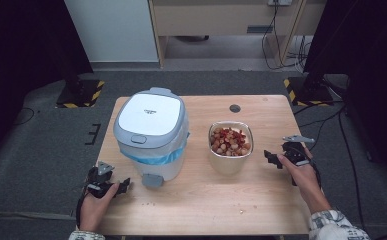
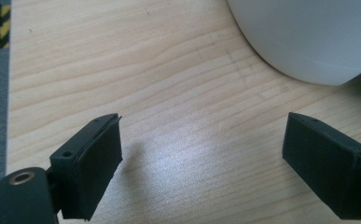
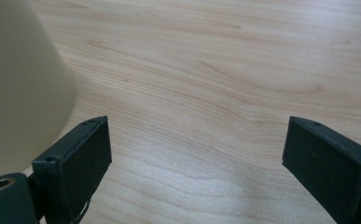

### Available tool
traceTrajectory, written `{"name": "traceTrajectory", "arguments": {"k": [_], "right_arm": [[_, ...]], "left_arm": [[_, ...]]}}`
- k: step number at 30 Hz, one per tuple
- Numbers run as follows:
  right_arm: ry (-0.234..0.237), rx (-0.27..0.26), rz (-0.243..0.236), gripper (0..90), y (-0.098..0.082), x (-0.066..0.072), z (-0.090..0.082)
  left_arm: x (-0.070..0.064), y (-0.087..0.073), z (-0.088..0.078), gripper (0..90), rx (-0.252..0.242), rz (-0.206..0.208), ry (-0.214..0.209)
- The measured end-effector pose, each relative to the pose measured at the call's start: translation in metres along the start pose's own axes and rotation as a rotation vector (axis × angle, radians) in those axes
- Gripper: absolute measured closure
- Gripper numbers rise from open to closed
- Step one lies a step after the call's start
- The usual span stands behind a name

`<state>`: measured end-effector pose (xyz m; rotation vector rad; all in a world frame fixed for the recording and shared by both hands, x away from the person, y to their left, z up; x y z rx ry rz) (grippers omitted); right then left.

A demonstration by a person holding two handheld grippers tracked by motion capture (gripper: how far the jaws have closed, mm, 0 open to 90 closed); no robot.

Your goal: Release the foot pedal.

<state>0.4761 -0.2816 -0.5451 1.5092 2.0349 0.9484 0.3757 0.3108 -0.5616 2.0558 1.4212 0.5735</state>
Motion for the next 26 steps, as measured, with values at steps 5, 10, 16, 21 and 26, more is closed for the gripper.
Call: {"name": "traceTrajectory", "arguments": {"k": [5, 10, 16, 21, 26], "right_arm": [[-0.007, 0.011, 0.037, 7.4, -0.007, 0.001, 0.008], [-0.020, 0.038, 0.021, 7.0, -0.017, 0.007, 0.013], [-0.056, 0.054, -0.026, 4.7, -0.026, 0.015, 0.016], [-0.059, 0.055, -0.024, 4.2, -0.030, 0.015, 0.013], [-0.049, 0.056, -0.032, 4.1, -0.033, 0.017, 0.009]], "left_arm": [[-0.006, 0.000, 0.004, 9.6, 0.004, 0.021, -0.029], [-0.005, -0.002, 0.008, 6.7, -0.009, 0.011, -0.039], [-0.008, -0.002, 0.011, 1.5, -0.031, 0.020, -0.048], [-0.008, -0.003, 0.011, 1.4, -0.033, 0.020, -0.049], [-0.008, -0.003, 0.011, 1.4, -0.033, 0.022, -0.051]]}}
Point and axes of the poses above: each handheld gripper's, and its own axes: z roughly forward along the jaws, y roughly out of its top, x roughly to its left, the point moved 5 cm from there along z, roughly forward along the jaws, and after that the axes turned 1 degree about x, right-handed, at the moved point
